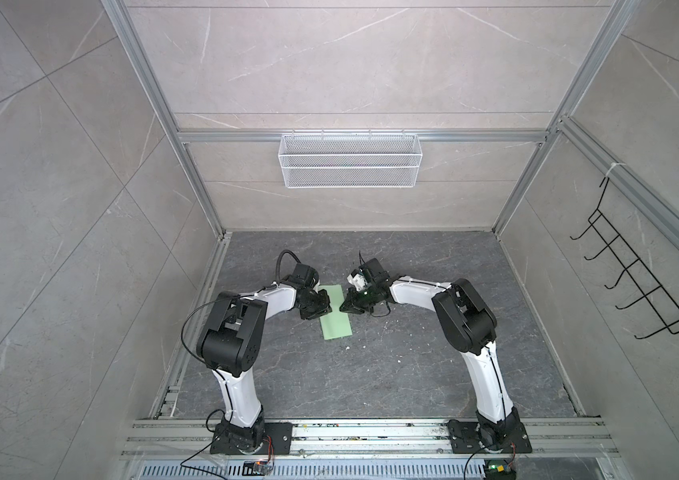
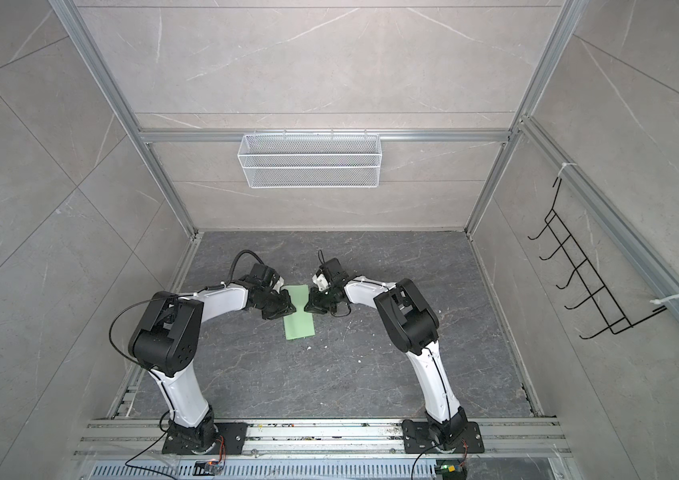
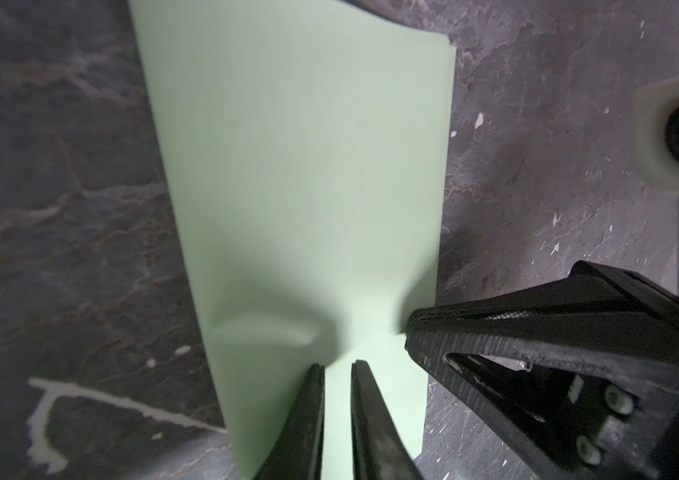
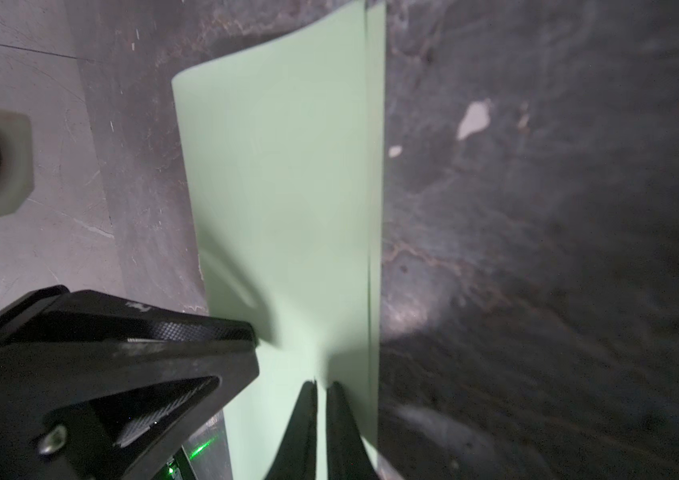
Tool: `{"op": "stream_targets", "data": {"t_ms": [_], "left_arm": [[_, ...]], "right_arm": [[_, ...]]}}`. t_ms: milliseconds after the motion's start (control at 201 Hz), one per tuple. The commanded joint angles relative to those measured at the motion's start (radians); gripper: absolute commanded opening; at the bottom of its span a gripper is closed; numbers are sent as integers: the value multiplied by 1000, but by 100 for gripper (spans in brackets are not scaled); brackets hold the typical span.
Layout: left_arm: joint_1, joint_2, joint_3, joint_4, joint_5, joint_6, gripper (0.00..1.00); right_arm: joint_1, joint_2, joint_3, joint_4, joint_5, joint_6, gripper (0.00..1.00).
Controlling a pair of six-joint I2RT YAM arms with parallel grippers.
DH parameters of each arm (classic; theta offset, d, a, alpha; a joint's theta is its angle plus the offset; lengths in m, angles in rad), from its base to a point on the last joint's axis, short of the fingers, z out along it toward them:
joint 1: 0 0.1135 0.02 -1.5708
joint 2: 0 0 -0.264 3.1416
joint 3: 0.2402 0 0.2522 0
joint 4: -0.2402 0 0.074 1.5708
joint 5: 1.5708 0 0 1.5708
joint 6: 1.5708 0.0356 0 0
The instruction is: Fold a paper plane with a square sheet of paper (pick it up from the middle)
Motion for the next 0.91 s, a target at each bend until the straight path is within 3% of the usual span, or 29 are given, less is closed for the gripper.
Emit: {"op": "stream_targets", "data": {"t_ms": [0,433,901], "left_arm": [[4,21,7,-28,-3,37,16],[4,32,16,-66,-15,97,15],[4,47,23,-80,10,152,15]], "right_arm": [[1,42,-14,-101,77,10,12],[-2,-74,-21,-9,9,-4,20],[15,-34,-25,-43,-8,-18,16]]}}
